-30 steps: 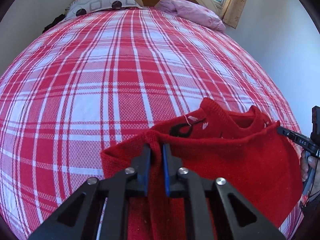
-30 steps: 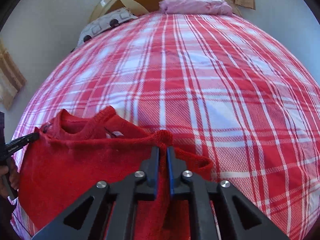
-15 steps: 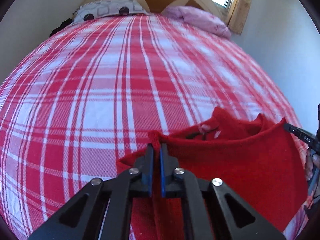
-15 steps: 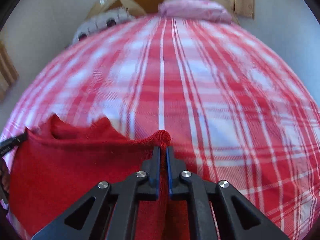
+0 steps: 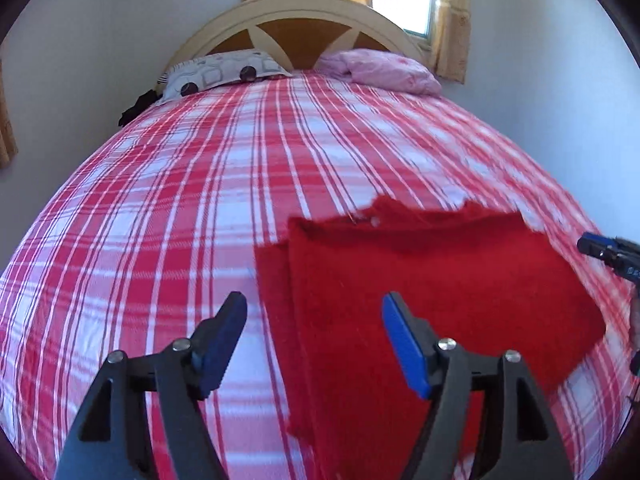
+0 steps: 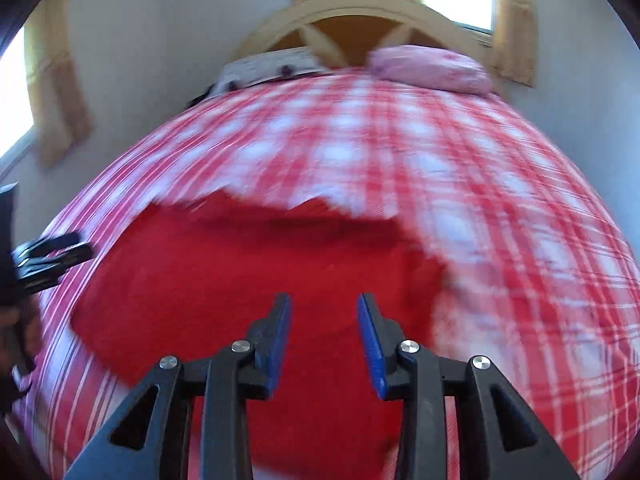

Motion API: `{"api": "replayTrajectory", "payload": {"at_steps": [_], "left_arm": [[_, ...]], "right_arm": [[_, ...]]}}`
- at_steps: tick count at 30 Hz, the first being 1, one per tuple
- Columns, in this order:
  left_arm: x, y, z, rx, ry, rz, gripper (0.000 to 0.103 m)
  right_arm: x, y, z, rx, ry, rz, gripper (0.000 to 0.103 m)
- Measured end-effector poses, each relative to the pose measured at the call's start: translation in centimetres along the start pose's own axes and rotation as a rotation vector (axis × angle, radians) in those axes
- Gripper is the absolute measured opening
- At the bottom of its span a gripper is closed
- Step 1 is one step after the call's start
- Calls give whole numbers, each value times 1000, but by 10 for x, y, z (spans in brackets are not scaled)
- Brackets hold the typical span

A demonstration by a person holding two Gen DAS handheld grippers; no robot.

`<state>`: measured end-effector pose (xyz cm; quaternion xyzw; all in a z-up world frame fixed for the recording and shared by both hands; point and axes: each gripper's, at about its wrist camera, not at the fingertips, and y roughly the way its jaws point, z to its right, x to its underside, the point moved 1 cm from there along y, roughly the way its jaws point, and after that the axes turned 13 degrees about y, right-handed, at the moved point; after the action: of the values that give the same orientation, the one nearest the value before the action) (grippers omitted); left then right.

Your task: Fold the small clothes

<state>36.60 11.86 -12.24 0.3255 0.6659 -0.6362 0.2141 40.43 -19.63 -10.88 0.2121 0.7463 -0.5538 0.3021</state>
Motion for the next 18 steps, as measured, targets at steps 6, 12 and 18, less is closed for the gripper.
{"api": "replayTrajectory", "payload": {"at_steps": [6, 12, 18], "left_arm": [[33, 26, 32, 3, 72, -127, 73], [37, 20, 25, -8, 16, -122, 84], [51, -10, 24, -65, 49, -86, 91]], "right_arm": [[47, 20, 7, 155, 11, -120, 36], [54, 5, 11, 129, 39, -81, 36], [62, -8, -10, 100, -15, -11, 36]]}}
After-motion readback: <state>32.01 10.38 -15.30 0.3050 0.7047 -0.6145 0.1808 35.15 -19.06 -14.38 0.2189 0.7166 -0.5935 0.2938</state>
